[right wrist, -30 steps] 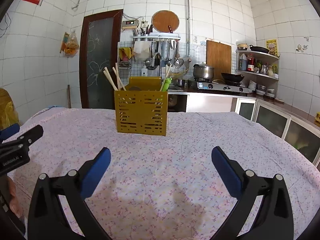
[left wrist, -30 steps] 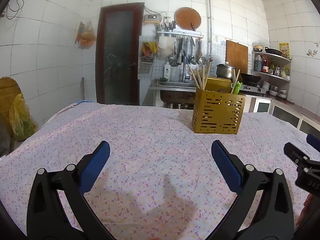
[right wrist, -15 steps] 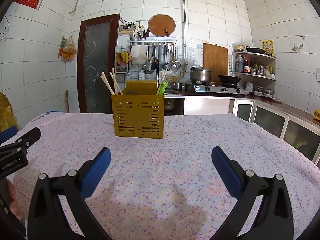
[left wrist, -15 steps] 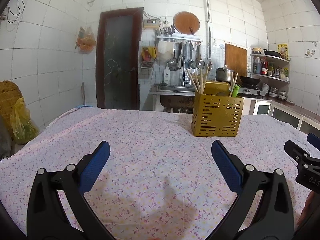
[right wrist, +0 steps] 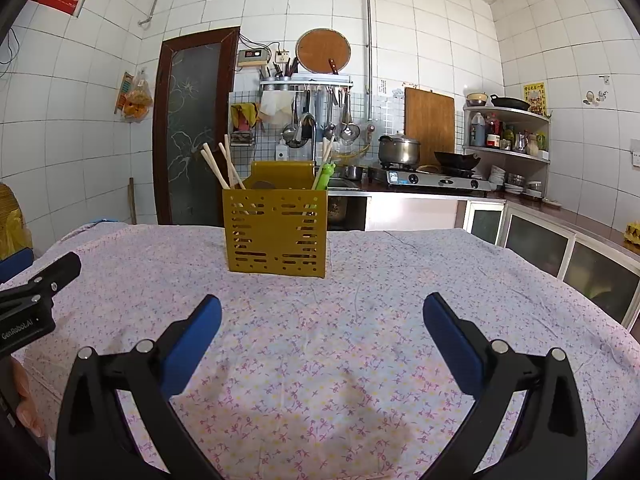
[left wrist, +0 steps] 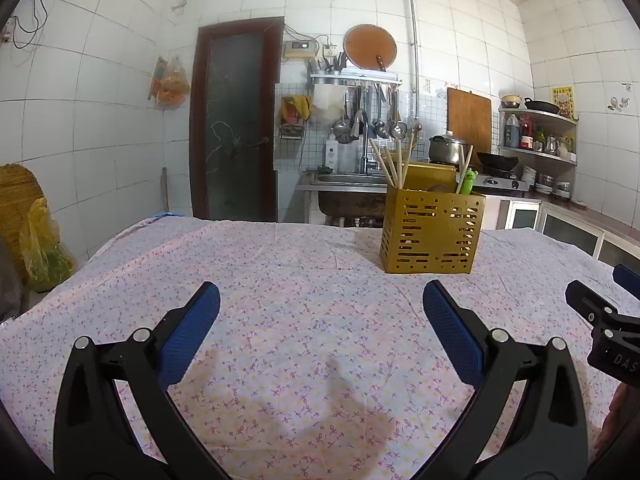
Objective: Organize utensils
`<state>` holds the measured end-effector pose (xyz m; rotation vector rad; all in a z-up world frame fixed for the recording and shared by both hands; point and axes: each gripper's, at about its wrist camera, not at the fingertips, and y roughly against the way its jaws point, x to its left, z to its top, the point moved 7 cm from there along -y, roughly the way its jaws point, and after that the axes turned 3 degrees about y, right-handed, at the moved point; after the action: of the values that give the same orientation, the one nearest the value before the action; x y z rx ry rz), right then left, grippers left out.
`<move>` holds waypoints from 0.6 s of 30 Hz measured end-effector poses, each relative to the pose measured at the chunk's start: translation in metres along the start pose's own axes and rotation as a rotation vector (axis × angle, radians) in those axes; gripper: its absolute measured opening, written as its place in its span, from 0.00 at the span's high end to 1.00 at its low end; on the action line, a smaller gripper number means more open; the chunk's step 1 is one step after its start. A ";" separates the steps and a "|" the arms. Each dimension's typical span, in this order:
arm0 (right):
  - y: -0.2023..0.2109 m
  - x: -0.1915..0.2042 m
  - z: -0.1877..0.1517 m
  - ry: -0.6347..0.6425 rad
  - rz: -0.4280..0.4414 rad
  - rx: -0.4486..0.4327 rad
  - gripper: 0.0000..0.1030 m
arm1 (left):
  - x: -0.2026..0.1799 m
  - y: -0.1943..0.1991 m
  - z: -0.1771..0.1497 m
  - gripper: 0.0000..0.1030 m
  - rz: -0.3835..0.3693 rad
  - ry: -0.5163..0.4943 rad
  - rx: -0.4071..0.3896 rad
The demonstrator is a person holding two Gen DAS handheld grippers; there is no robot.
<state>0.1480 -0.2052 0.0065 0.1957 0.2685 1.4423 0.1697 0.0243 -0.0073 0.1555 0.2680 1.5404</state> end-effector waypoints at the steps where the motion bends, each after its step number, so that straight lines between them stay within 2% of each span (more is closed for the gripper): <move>1: 0.000 0.000 0.000 0.001 -0.001 0.000 0.04 | 0.000 0.000 0.000 0.05 0.000 -0.001 0.000; 18: 0.003 -0.003 0.001 0.006 -0.026 -0.004 0.04 | 0.002 0.002 0.000 0.05 0.001 -0.011 -0.014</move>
<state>0.1449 -0.2073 0.0082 0.1840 0.2725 1.4178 0.1681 0.0261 -0.0066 0.1526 0.2487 1.5413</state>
